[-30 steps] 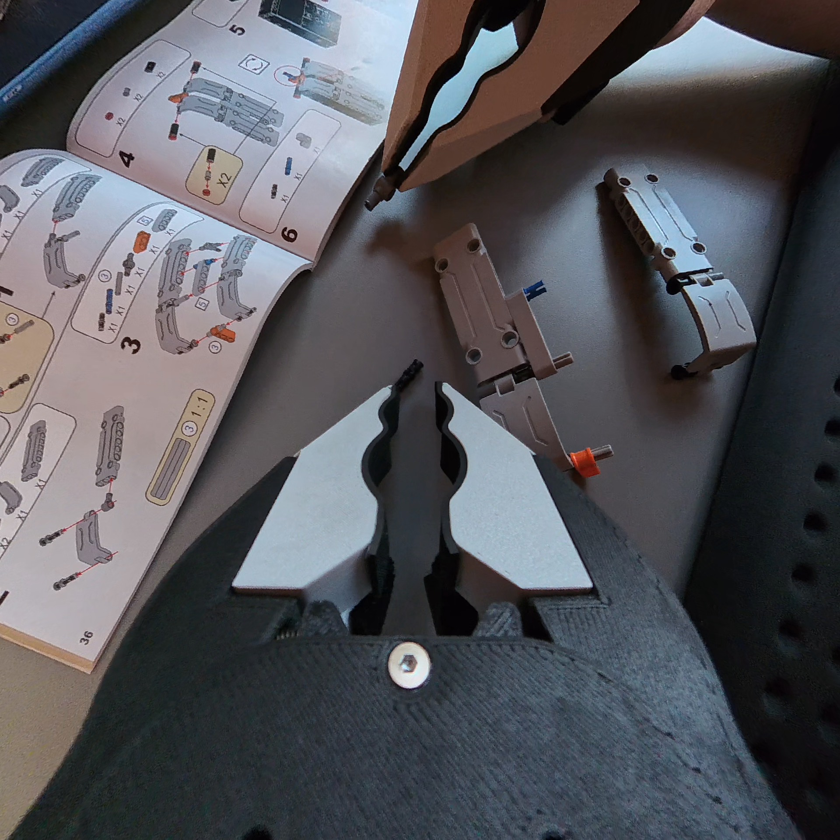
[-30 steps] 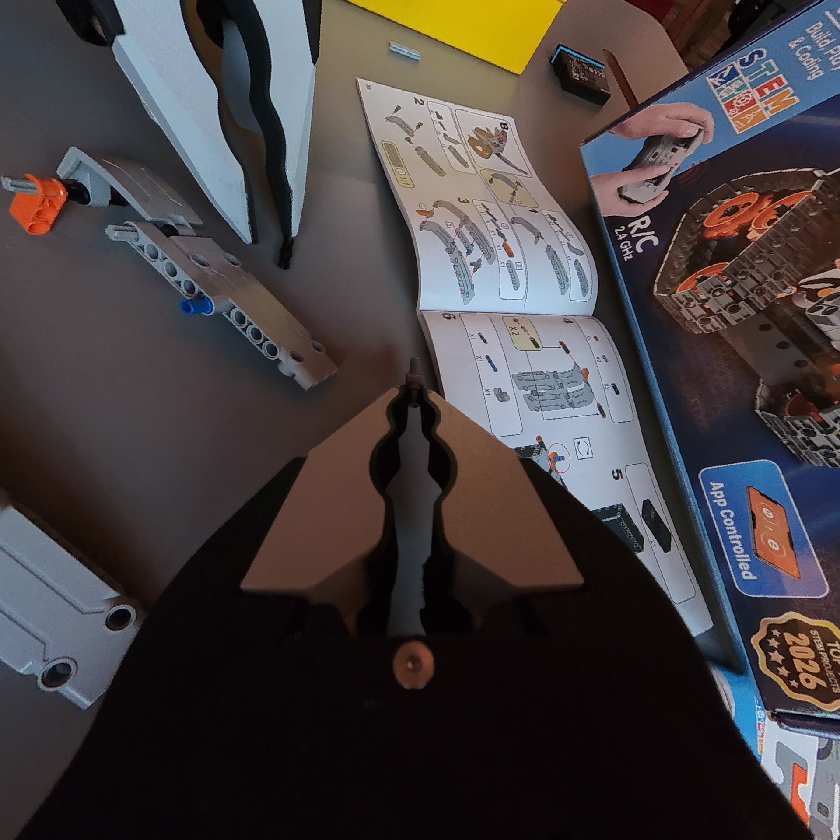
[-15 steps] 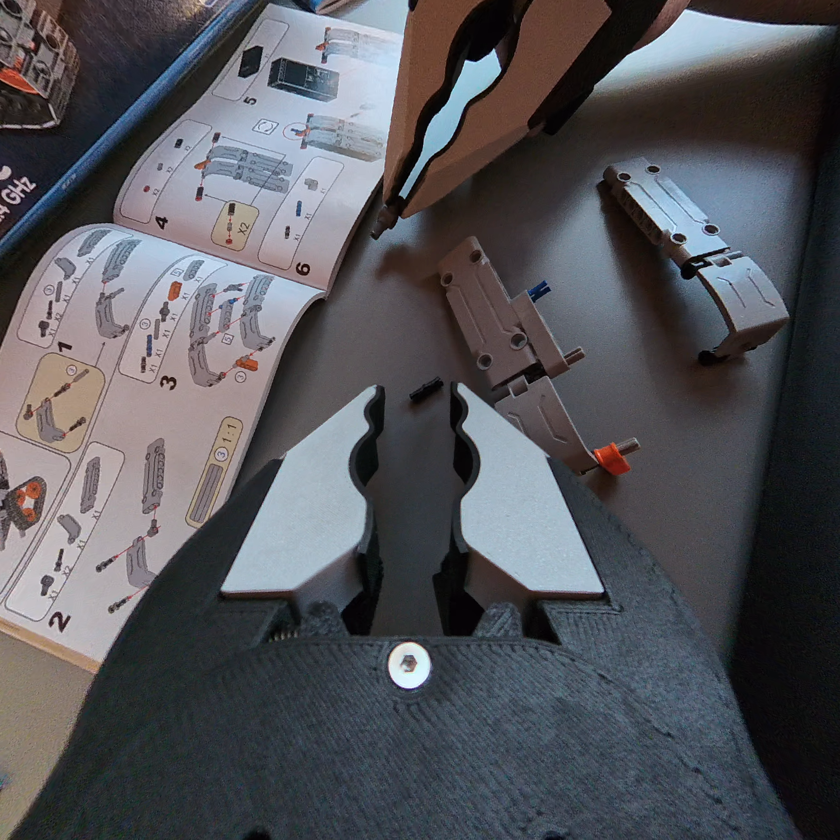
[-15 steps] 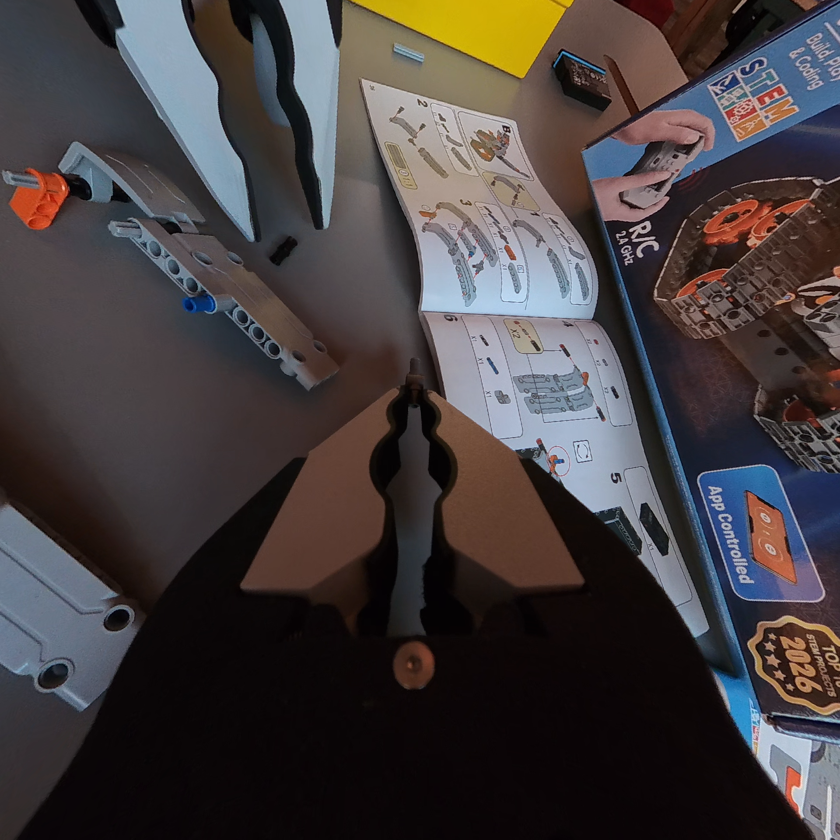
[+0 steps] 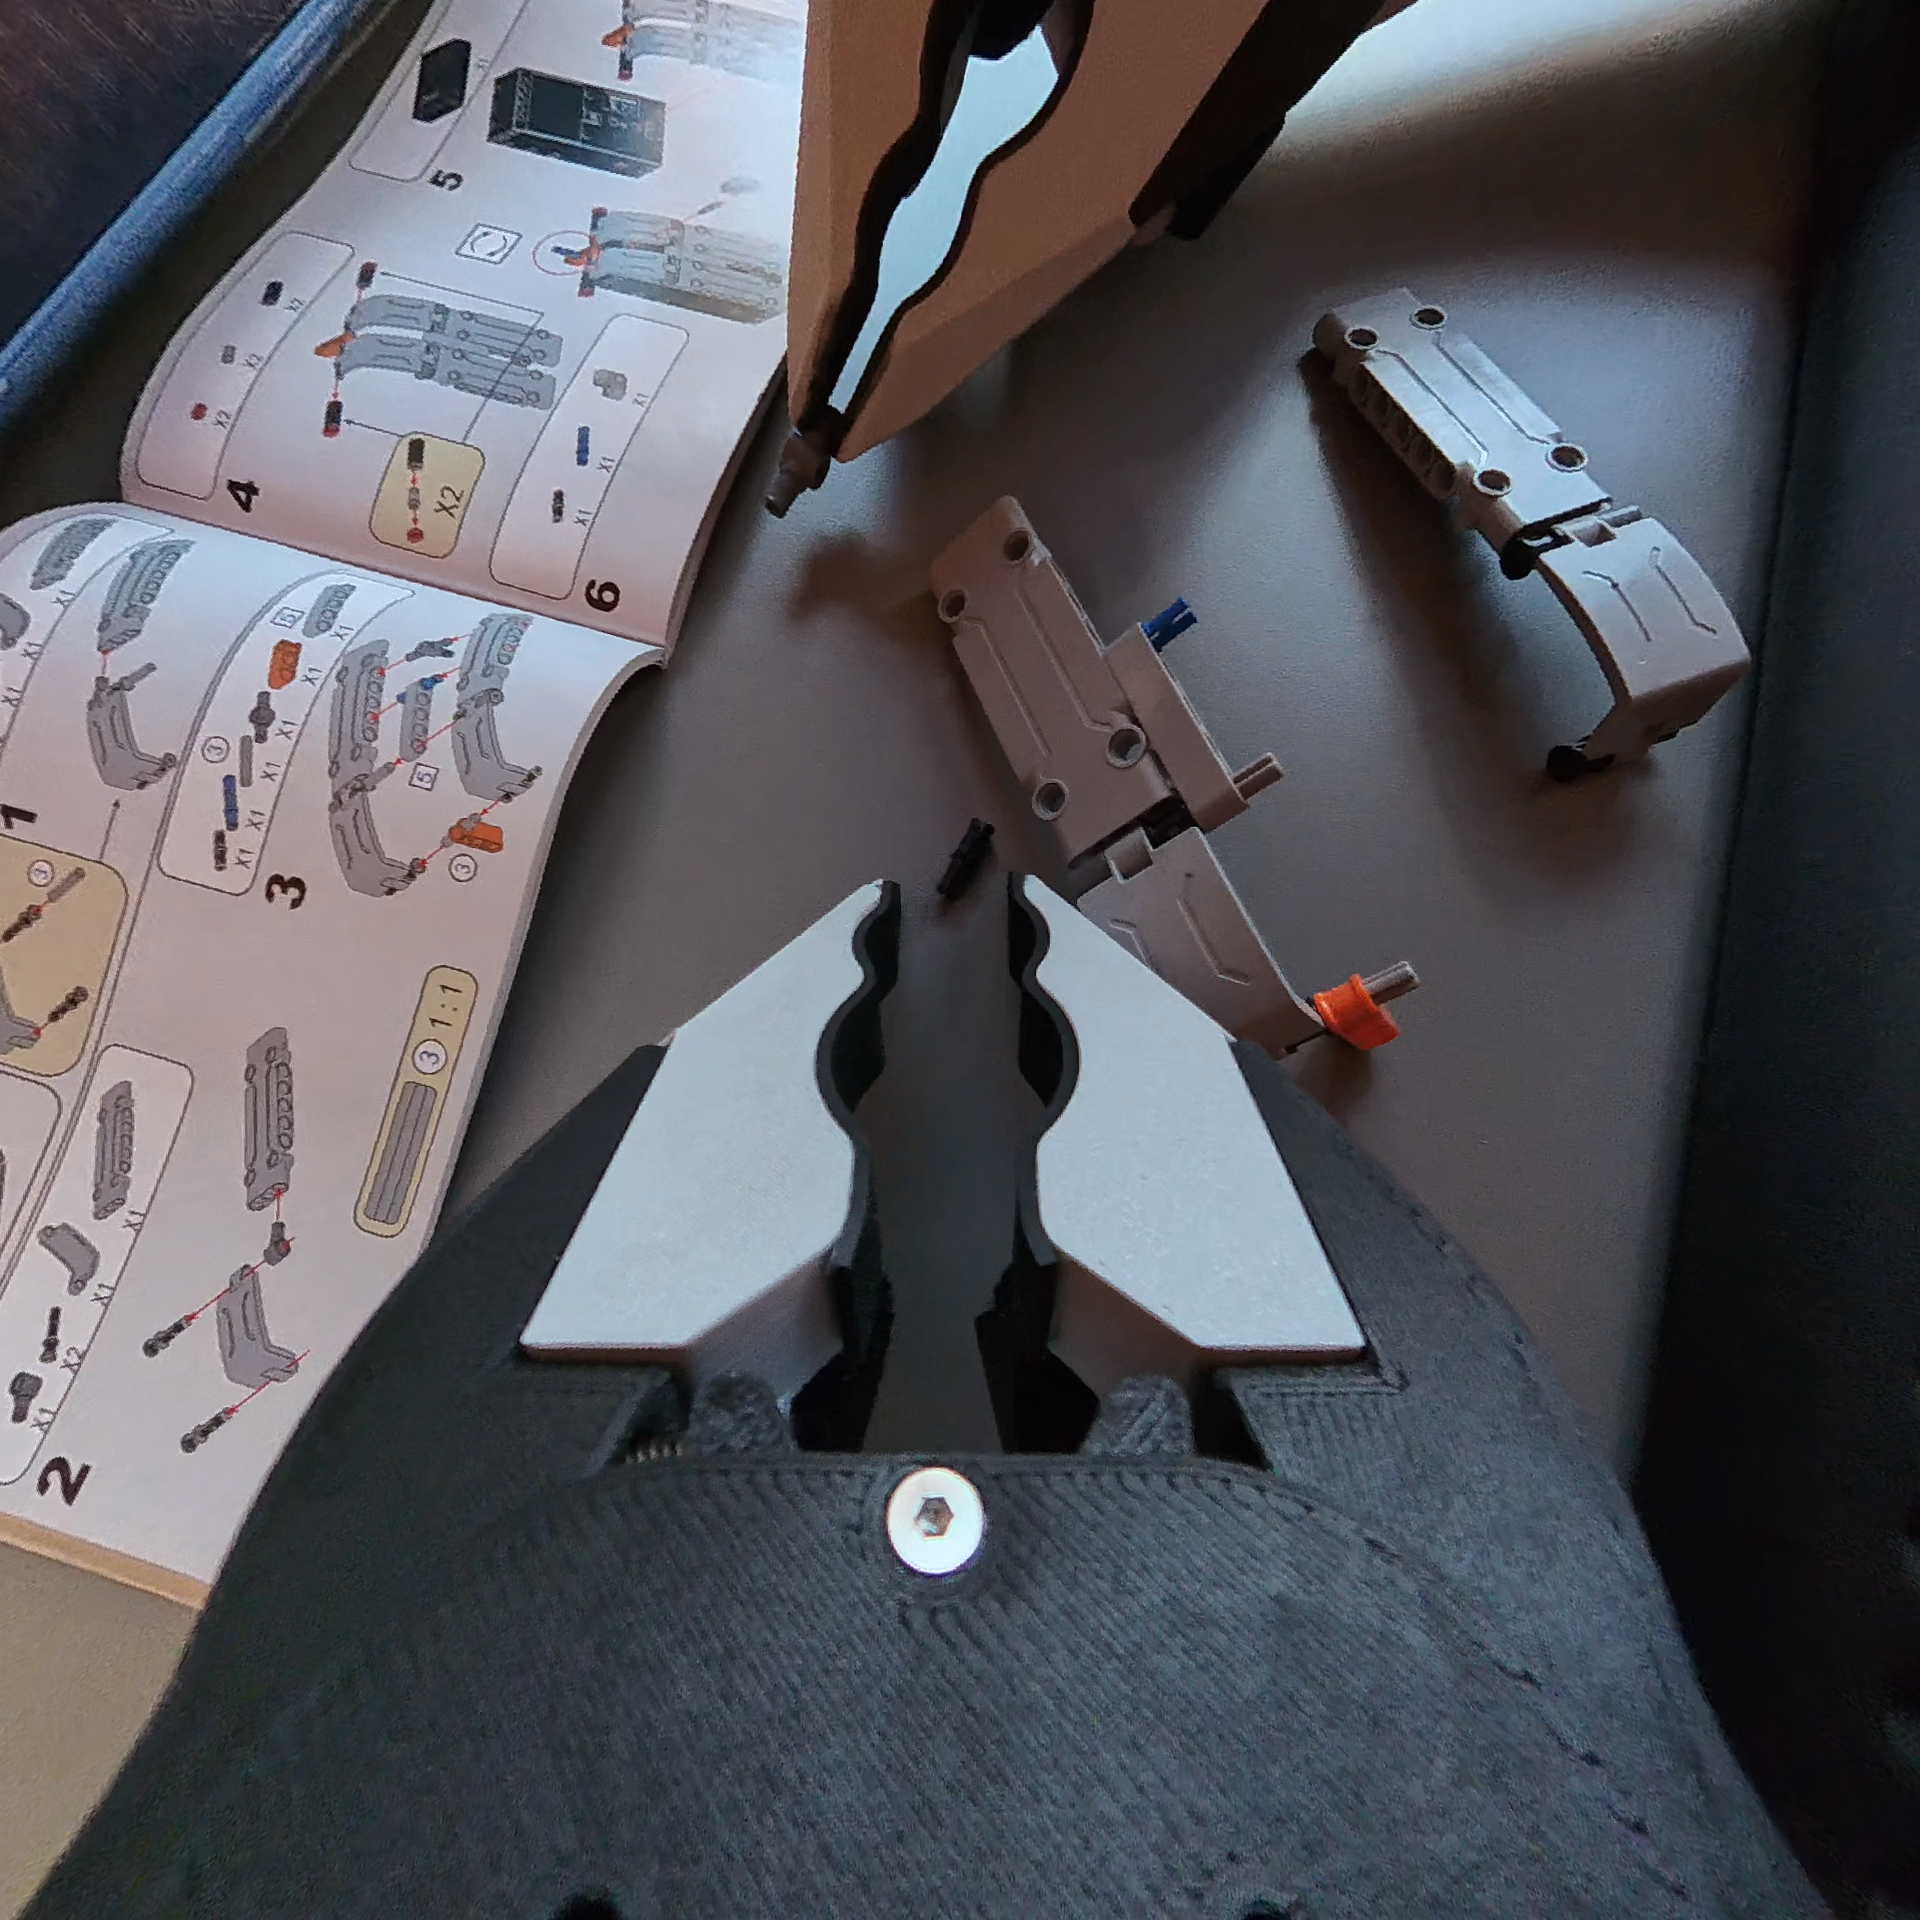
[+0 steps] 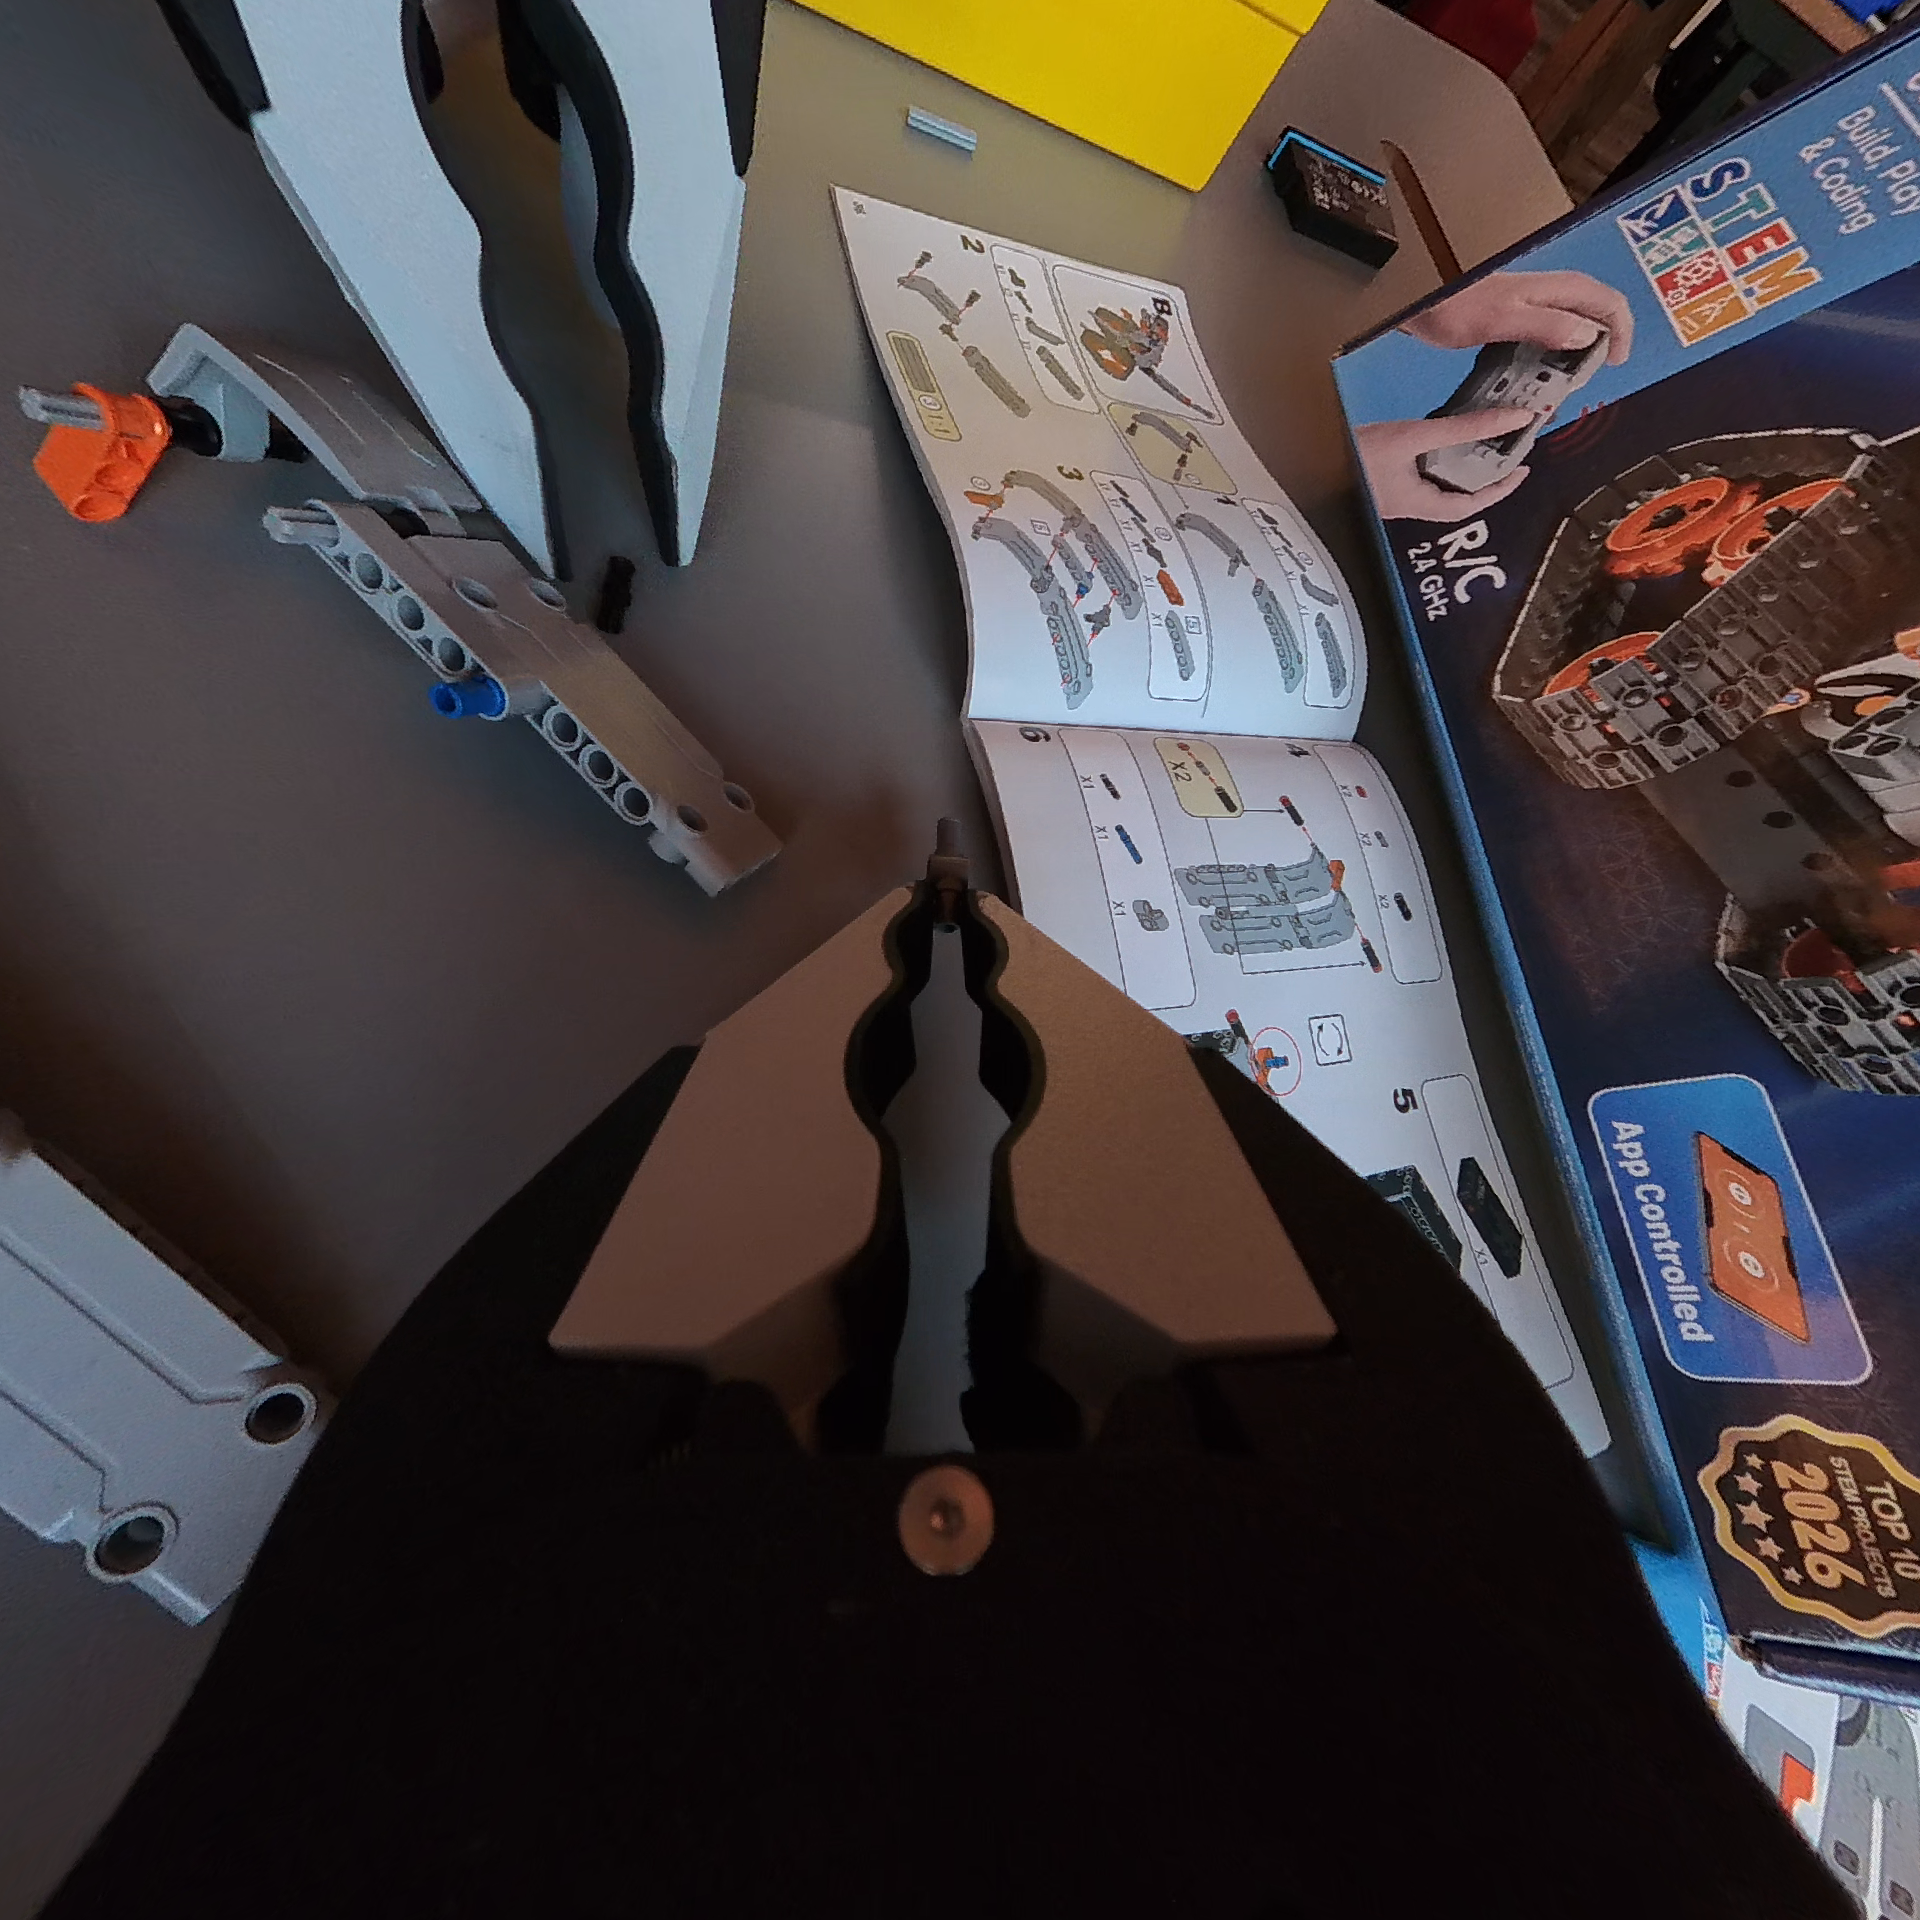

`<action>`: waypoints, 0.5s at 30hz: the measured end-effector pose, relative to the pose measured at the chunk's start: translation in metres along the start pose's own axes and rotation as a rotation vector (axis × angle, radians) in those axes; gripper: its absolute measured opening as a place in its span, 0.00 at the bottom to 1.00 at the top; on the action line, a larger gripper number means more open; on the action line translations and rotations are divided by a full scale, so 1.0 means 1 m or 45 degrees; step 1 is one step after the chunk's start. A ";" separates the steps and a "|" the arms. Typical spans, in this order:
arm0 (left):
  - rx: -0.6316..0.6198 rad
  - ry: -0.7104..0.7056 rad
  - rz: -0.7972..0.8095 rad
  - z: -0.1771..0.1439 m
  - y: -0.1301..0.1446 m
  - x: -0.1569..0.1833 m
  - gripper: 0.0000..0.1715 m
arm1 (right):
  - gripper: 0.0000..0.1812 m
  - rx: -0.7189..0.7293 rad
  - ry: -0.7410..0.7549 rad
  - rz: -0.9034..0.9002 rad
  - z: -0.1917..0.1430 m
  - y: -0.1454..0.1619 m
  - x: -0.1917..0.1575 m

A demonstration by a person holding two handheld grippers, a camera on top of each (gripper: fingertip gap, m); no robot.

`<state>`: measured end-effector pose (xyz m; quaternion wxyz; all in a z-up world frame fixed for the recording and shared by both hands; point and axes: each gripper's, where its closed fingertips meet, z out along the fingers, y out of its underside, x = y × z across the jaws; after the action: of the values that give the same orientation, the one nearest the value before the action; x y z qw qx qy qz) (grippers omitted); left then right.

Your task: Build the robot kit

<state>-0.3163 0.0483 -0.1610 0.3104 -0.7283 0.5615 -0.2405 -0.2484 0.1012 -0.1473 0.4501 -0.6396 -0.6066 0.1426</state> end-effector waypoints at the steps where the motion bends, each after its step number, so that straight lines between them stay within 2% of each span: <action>1: -0.004 0.003 -0.003 0.000 0.000 0.000 0.11 | 0.02 -0.001 0.001 -0.002 0.000 0.000 0.000; 15: 0.047 0.020 0.030 0.004 -0.004 0.000 0.12 | 0.02 -0.003 -0.004 -0.009 0.001 0.000 -0.001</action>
<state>-0.3103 0.0496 -0.1608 0.3221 -0.7140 0.5679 -0.2529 -0.2492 0.1007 -0.1485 0.4490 -0.6377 -0.6098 0.1413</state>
